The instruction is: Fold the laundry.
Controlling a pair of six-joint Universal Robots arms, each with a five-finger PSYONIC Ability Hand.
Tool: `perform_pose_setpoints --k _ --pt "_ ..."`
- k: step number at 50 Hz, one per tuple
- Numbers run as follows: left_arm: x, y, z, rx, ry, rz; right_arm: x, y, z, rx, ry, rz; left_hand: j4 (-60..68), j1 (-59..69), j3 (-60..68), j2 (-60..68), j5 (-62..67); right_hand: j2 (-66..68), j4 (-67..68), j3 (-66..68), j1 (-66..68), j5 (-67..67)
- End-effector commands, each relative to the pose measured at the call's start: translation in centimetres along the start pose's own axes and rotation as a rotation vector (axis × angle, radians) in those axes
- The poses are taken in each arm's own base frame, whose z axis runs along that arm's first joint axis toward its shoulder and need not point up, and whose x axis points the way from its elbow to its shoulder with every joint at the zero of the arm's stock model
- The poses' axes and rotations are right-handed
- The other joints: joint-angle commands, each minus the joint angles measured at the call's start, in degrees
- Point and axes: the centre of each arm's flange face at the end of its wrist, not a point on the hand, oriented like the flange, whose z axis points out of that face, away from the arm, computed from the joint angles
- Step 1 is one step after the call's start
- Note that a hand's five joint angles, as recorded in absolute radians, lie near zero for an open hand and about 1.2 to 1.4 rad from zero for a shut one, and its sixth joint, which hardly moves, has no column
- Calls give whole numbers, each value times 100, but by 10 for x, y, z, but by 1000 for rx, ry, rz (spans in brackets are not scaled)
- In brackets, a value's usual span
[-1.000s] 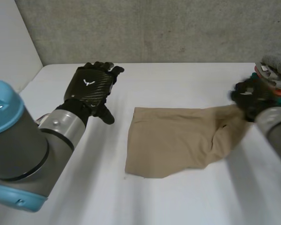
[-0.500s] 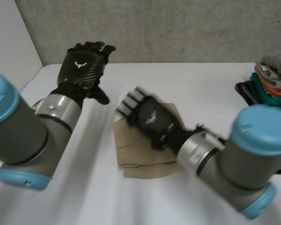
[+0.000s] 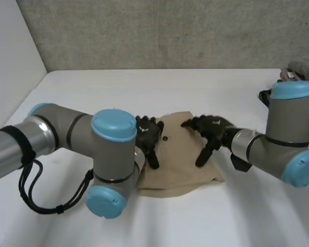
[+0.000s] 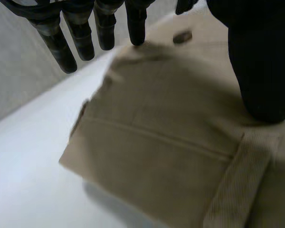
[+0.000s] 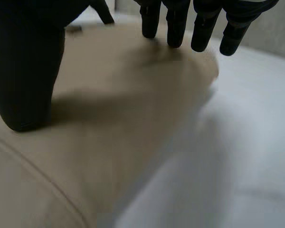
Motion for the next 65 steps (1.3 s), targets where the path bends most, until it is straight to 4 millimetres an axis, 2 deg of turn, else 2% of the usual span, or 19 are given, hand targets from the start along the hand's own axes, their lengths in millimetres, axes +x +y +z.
perform_pose_setpoints --k 1,6,7,11,12,14,18,19,22,23,25,26,29,34,37,42,49,53,65 --pt "1 14 -1 -95 8 53 9 20 12 -75 79 -105 -33 6 -75 -66 -192 -244 -200 -232 -334 -282" --pt "0 6 -8 -110 24 55 3 10 6 -60 130 -211 -50 -11 -92 -83 -209 235 279 247 145 197" --pt "-1 3 -9 -102 25 54 3 1 1 -30 150 -227 -83 -44 -126 -116 -242 235 280 247 145 197" --pt "-9 -34 -23 -8 26 33 0 -25 -18 86 191 -277 -122 -83 -164 -155 -281 185 229 197 95 147" --pt "-12 -50 -31 38 36 25 -1 -28 -21 108 198 -284 -122 -83 -164 -155 -281 135 179 147 45 96" --pt "-16 -63 -38 77 50 18 -4 -33 -27 155 205 -299 -122 -83 -164 -155 -281 17 62 29 -73 -21" --pt "-22 -91 -54 167 99 7 -23 -36 -49 265 199 -344 -122 -83 -164 -155 -281 -244 -200 -232 -334 -282" --pt "-23 -95 -56 181 107 6 -34 -34 -59 311 181 -366 -122 -83 -164 -155 -281 -244 -200 -232 -334 -282" --pt "-31 -103 -58 207 132 0 -51 -18 -68 342 135 -398 -122 -83 -164 -155 -281 -244 -200 -232 -334 -282" --pt "-32 -103 -58 208 140 -1 -61 -1 -70 331 93 -413 -122 -83 -164 -155 -281 -244 -200 -232 -334 -282" --pt "-35 -102 -57 208 170 -4 -70 16 -73 319 55 -433 -122 -83 -164 -155 -281 -244 -200 -232 -334 -282" --pt "-35 -100 -57 206 182 -7 -78 31 -76 304 21 -449 -122 -83 -164 -155 -281 -244 -200 -232 -334 -282" --pt "-39 -97 -54 199 210 -31 -84 49 -77 296 -8 -475 -100 -62 -143 -133 -259 -244 -200 -232 -334 -282" --pt "-41 -94 -52 185 218 -76 -81 75 -60 253 -11 -497 -83 -45 -126 -116 -243 -244 -200 -232 -334 -282" --pt "-41 -94 -52 185 221 -87 -78 80 -47 269 8 -542 -83 -45 -126 -116 -242 -244 -200 -232 -334 -282" --pt "-41 -93 -52 182 218 -90 -71 71 -33 341 50 -591 -83 -45 -126 -116 -242 117 161 128 26 78" --pt "-41 -92 -51 179 220 -90 -66 74 -12 347 62 -596 -83 -45 -126 -116 -242 855 899 867 765 817" --pt "-40 -92 -52 178 222 -90 -66 68 -4 367 78 -596 -83 -45 -126 -116 -242 1310 1355 1322 1220 1272" --pt "-39 -85 -53 159 226 -90 -63 46 13 427 101 -565 -83 -45 -126 -116 -242 1362 1407 1374 1272 1324"
